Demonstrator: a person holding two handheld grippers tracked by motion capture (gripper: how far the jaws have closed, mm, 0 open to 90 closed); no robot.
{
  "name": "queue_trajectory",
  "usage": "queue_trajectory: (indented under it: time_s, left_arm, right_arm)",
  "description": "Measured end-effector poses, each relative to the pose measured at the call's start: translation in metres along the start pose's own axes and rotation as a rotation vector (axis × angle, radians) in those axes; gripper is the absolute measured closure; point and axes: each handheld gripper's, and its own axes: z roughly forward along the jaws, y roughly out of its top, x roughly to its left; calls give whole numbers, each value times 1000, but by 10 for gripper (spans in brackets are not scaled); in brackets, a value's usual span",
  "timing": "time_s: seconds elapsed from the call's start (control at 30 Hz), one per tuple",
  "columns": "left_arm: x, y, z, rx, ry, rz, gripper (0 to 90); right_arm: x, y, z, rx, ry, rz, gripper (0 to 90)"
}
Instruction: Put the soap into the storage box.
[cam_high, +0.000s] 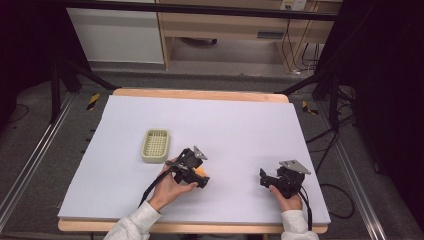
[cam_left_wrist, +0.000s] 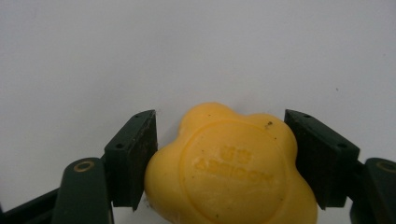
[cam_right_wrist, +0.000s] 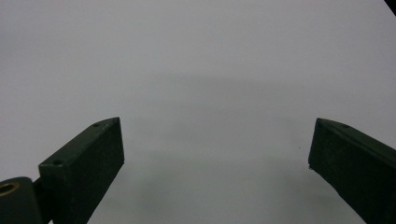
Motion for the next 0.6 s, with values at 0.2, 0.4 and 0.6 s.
queue_trajectory:
  time_s: [0.2,0.4,0.6]
  left_arm:
    - [3,1,-8,-4,-4,-2,275]
    - [6,1,-15,-16,2,-6,276]
    - [13,2,-27,-42,13,-25,276]
  right_arm:
    - [0,0,0,0,0,0,40]
    - [0,0,0,0,1,0,39]
    - [0,0,0,0,1,0,39]
